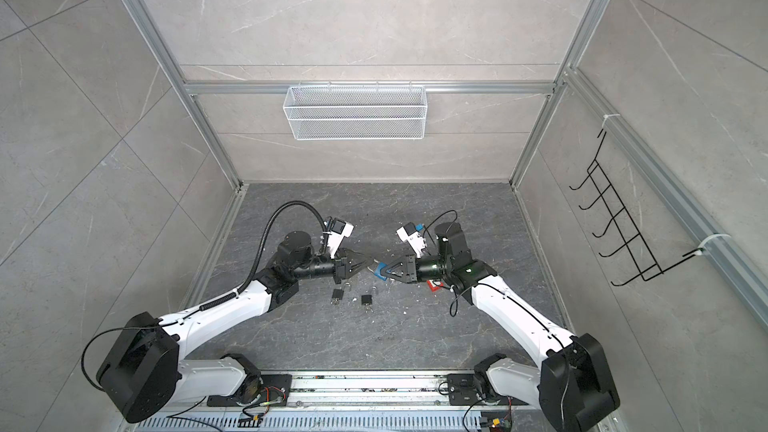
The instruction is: Lock with the key
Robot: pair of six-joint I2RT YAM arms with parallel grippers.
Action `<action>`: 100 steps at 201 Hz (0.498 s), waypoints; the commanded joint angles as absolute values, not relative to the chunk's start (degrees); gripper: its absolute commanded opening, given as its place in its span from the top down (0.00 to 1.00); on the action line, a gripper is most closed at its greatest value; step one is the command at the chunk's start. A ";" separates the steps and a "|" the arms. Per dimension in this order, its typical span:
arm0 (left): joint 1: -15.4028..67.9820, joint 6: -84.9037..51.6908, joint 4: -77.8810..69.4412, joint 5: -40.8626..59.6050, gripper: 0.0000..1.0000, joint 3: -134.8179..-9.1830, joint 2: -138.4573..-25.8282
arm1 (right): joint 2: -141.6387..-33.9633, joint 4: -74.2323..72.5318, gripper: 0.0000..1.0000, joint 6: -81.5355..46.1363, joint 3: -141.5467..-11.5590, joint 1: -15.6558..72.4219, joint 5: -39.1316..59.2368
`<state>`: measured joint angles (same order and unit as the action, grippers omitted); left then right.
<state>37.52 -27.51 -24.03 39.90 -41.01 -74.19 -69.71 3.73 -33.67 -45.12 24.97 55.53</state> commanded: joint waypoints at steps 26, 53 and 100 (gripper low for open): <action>43.58 -29.70 -30.12 55.14 1.00 -42.60 -72.69 | -73.36 -6.66 1.00 -33.75 -48.49 25.84 47.38; 43.75 -29.71 -30.00 55.37 1.00 -42.88 -72.77 | -74.41 -7.07 1.00 -33.75 -49.29 25.84 47.60; 44.56 -30.41 -30.82 55.56 1.00 -43.17 -73.36 | -75.40 -8.14 1.00 -34.04 -49.48 25.84 47.55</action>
